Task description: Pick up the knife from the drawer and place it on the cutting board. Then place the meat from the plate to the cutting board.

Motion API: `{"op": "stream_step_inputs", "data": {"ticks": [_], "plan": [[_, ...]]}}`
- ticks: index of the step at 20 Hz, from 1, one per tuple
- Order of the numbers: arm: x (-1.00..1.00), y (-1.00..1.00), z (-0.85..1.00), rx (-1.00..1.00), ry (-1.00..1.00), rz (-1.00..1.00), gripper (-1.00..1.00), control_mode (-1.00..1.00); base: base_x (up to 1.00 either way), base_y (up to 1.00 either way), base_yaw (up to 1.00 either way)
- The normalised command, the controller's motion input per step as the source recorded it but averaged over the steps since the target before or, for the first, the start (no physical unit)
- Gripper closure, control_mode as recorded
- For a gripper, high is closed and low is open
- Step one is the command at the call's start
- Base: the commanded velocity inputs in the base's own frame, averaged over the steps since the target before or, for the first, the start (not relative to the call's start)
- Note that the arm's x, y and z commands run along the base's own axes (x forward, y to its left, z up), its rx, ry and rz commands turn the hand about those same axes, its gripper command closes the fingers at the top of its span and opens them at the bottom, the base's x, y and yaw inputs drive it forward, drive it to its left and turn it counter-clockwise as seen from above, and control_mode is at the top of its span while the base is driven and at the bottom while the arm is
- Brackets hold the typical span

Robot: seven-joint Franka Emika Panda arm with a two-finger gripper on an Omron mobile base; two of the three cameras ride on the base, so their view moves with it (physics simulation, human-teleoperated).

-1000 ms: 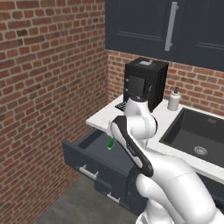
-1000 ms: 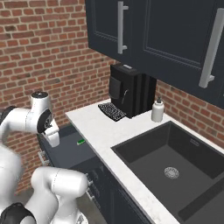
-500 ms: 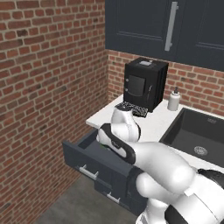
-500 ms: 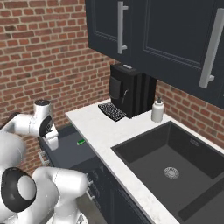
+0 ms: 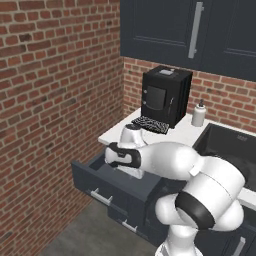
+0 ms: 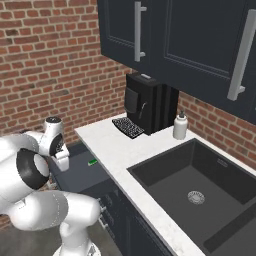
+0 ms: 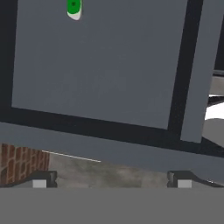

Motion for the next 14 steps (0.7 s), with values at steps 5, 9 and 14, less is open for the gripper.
{"op": "stream_step_inputs", "data": {"ticks": [5,9,14], "plan": [[0.46,0.15,-0.36,0.00,0.01,0.00,-1.00,-1.00,0.00,0.00,0.00],[0.45,0.24,-0.45,0.00,0.00,0.00,-1.00,-1.00,0.00,0.00,0.00],[0.36,0.15,-0.46,0.00,0.02,0.00,-1.00,-1.00,0.00,0.00,0.00]]}}
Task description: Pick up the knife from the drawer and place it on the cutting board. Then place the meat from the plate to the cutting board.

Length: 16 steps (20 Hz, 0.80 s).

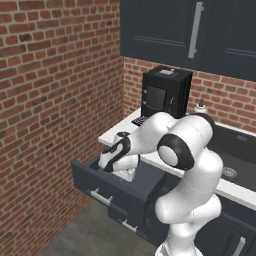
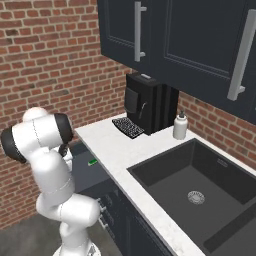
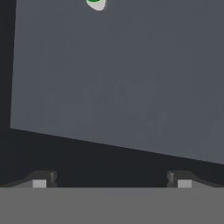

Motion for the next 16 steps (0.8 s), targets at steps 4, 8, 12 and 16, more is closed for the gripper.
{"op": "stream_step_inputs", "data": {"ticks": [4,8,12,16], "plan": [[0.02,0.24,-0.44,-0.02,0.10,0.00,-1.00,-1.00,0.00,0.00,0.00],[-0.63,0.61,-0.31,-0.06,0.12,0.01,-1.00,-1.00,0.00,0.00,0.00],[-1.00,0.93,-0.05,-0.08,0.04,0.02,-1.00,-1.00,0.00,0.00,0.00],[-1.00,0.95,0.00,-0.08,0.01,0.03,-1.00,-1.00,0.00,0.00,0.00]]}}
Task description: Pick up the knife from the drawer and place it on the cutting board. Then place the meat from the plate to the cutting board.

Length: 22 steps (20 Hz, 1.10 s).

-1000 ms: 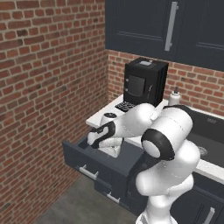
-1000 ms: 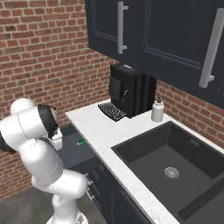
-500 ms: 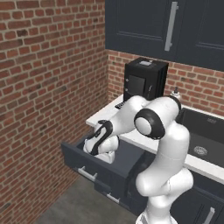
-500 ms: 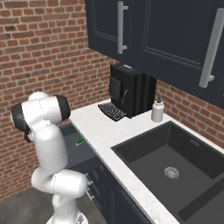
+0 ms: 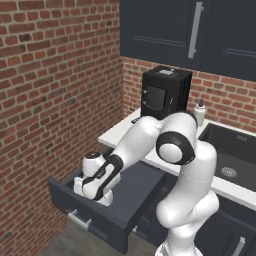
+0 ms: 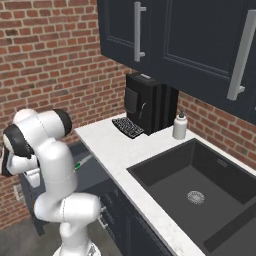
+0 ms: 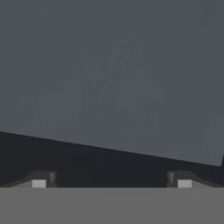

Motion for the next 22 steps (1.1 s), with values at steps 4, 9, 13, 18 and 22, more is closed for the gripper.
{"op": "stream_step_inputs", "data": {"ticks": [4,9,13,18,22], "plan": [[-1.00,0.72,0.04,-0.07,0.00,0.02,-1.00,-1.00,0.00,0.00,0.00],[-0.60,0.13,0.53,-0.01,-0.04,0.00,-1.00,-1.00,0.00,0.00,0.00],[-0.29,0.01,0.75,0.00,-0.03,0.00,-1.00,-1.00,0.00,0.00,0.00],[-0.04,-0.18,0.82,0.00,-0.07,-0.09,-1.00,-1.00,0.00,0.00,0.00],[0.07,-0.34,0.77,0.00,-0.01,-0.16,-1.00,-1.00,0.00,0.00,0.00]]}}
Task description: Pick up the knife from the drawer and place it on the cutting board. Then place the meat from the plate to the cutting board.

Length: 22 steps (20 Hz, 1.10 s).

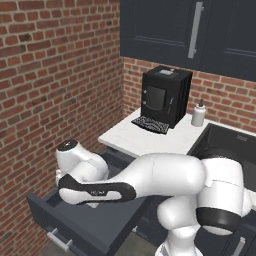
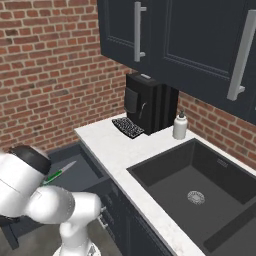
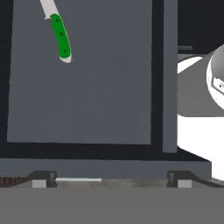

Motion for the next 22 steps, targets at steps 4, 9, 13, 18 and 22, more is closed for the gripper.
{"op": "stream_step_inputs", "data": {"ticks": [4,9,13,18,22], "plan": [[0.21,-0.47,0.55,0.00,0.03,-0.15,-1.00,-1.00,0.00,0.00,0.00],[0.22,-0.59,0.11,0.00,0.00,-0.04,-1.00,-1.00,0.00,0.00,0.00],[0.11,-0.38,0.00,0.00,0.00,0.01,-1.00,-1.00,0.00,0.00,0.00],[0.00,-0.23,-0.09,-0.01,0.00,0.18,-1.00,-1.00,0.00,0.00,0.00],[0.14,-0.12,-0.12,0.00,0.04,0.29,-1.00,-1.00,0.00,0.00,0.00]]}}
